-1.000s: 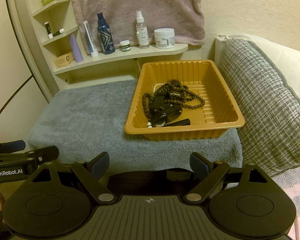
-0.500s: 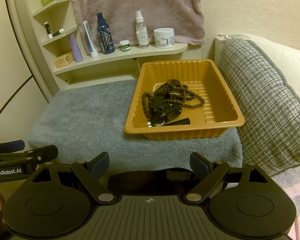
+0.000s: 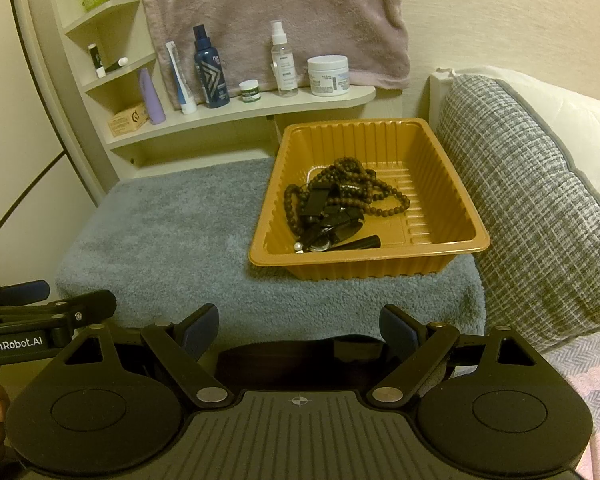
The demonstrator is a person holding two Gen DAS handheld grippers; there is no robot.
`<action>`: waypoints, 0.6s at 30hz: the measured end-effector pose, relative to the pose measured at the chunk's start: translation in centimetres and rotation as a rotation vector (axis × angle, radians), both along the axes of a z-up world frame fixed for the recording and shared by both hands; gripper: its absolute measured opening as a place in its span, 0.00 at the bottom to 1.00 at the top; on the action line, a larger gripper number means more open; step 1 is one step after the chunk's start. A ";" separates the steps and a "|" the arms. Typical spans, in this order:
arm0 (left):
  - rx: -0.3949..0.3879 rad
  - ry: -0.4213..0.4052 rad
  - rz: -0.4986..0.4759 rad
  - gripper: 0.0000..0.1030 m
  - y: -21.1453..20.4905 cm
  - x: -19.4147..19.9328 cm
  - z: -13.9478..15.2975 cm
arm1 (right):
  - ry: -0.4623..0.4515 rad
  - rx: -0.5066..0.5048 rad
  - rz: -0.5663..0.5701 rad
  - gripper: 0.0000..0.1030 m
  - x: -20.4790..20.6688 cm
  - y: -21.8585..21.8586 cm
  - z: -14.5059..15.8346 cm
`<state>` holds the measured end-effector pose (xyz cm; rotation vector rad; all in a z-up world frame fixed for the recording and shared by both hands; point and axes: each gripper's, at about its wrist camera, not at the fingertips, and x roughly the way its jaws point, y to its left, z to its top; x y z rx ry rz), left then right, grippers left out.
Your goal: Organize jewelry
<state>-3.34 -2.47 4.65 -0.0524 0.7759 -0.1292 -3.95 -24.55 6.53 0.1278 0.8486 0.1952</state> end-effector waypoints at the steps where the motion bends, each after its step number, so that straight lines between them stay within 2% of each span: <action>1: 0.000 0.000 0.000 0.99 0.0 0.0 0.0 | 0.000 0.000 0.000 0.84 0.0 0.0 0.0; 18: 0.001 0.001 -0.003 0.99 0.0 0.1 0.0 | 0.001 0.001 0.001 0.84 0.0 0.0 0.0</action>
